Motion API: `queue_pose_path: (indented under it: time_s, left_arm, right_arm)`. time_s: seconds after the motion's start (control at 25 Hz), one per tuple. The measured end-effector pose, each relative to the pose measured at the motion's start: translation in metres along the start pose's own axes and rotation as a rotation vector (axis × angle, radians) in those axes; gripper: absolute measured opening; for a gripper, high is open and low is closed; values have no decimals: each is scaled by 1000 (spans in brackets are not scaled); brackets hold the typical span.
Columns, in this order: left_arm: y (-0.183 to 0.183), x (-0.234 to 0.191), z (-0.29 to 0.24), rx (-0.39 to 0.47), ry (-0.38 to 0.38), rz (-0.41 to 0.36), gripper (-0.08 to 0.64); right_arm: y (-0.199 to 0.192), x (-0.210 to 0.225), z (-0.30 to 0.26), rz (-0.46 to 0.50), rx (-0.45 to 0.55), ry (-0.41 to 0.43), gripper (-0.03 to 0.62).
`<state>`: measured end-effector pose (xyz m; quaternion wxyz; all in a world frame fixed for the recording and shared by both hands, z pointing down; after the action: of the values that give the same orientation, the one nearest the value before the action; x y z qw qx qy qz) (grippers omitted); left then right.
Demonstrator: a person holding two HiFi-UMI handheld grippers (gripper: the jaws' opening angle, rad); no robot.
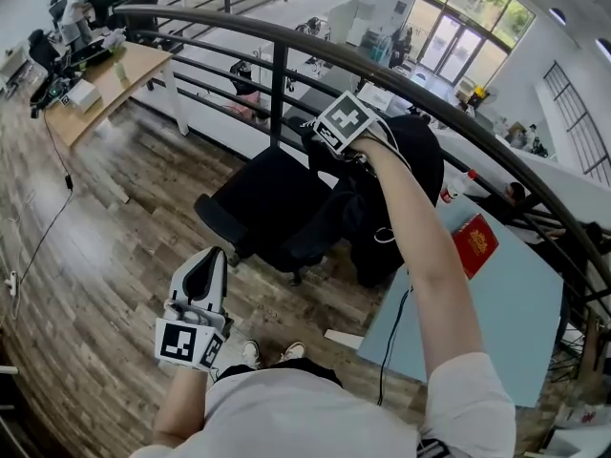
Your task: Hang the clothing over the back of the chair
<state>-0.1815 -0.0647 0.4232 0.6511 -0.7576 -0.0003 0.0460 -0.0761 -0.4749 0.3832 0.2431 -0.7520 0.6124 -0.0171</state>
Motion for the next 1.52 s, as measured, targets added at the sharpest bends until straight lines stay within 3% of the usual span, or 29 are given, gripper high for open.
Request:
queue_pose_path:
  time_s: [0.16,0.44,0.84,1.12,1.2,1.48,1.52]
  left_arm:
    - [1,-3,2,3,-1,1,29]
    - [-2,-2,1,-1,-14,16,29]
    - [-1,-4,1,18,-45,17,29]
    - [-1,-9,5,32,-76,23,29]
    - [-1,-8,6,35,-90,24,29]
    - [2,-9,14,47,-144,27,29]
    - [2,-9,15,48,-153,25,29]
  right_arm:
    - [4,-10,1,75,-74,43,291]
    - [4,-21,10,186,-79,36,347]
    - [36,-37,57,273,30,-84,354]
    - [35,-59,77,246,162,-150,351]
    - [31,-69,83,254,196,-168,315]
    - [15,-109,122,230,428,-221,27]
    - [10,-114,129,218,465,-220,21]
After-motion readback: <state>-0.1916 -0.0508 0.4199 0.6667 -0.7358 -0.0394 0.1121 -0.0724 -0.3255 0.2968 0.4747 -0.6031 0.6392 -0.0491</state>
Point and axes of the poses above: the fingertips, and each gripper's own axes: z backward along the fingers, x to its right, y out of its top, the point moved 10 cm from there along z, backward along the fingers, and after that the axes turned 9 degrees about -x, right-handed, at the moved point
